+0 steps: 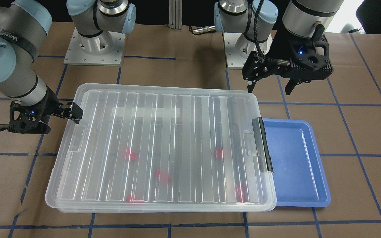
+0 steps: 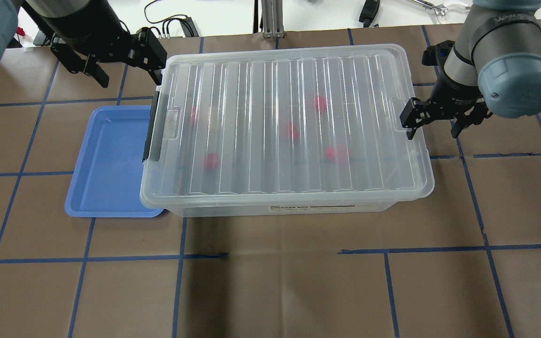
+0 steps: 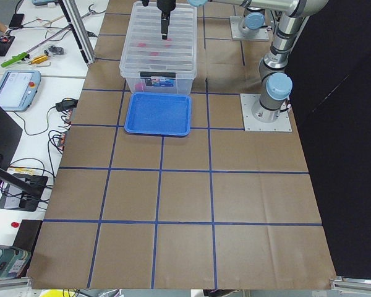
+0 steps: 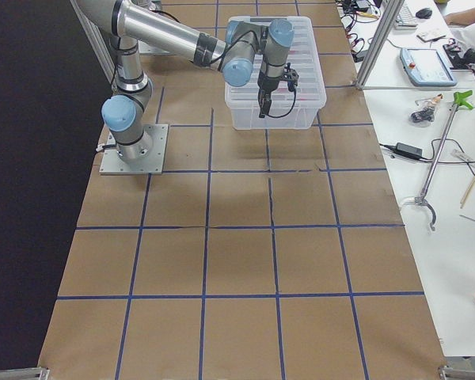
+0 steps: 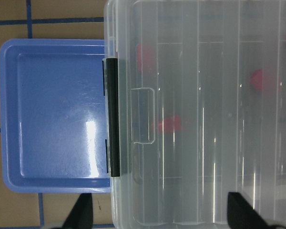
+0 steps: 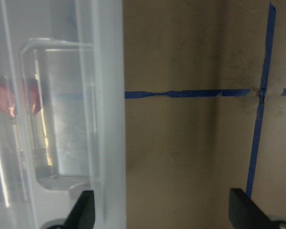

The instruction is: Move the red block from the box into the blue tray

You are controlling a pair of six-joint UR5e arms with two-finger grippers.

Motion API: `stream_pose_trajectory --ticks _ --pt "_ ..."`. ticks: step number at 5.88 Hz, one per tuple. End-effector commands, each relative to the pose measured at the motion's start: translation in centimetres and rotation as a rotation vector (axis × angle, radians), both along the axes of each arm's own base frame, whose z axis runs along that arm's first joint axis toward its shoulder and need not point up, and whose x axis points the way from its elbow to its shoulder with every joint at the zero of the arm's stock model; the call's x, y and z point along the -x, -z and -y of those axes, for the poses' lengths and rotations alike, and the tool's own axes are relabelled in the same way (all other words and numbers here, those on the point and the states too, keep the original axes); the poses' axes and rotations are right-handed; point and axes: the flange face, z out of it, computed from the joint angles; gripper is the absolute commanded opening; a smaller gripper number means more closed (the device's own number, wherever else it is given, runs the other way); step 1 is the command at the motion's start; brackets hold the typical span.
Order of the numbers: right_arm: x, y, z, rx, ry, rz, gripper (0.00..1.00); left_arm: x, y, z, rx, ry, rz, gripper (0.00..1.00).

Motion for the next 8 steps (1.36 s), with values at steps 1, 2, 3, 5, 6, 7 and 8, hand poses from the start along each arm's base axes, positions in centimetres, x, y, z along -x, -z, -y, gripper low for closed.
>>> stream_pose_trajectory --ticks 1,2,3,5,6,7,8 --pt "4.3 0.2 0.3 -0.005 -0.014 -0.039 1.0 0.0 0.1 0.1 -0.002 0.0 0.0 0.98" --pt "5.6 0.1 0.4 -0.004 -0.026 -0.037 1.0 0.0 0.1 0.1 -0.002 0.0 0.0 0.98" --pt "6.5 -0.1 0.3 -0.002 -0.016 -0.037 1.0 0.0 0.1 0.1 -0.002 0.0 0.0 0.98" --pt "10.3 -0.4 0.4 0.025 -0.023 -0.045 1.0 -0.1 0.0 0.0 0.0 -0.002 0.0 0.98" --pt "12.3 -0.4 0.1 0.019 -0.031 -0.048 1.0 -0.1 0.1 0.1 -0.002 -0.002 0.0 0.98" --pt "14.1 -0.4 -0.1 0.012 -0.03 -0.055 1.0 -0.1 -0.1 0.0 0.001 -0.001 -0.002 0.98" --pt "15.7 -0.4 -0.5 0.009 -0.031 -0.056 1.0 -0.1 0.0 0.0 0.0 -0.002 0.0 0.98"
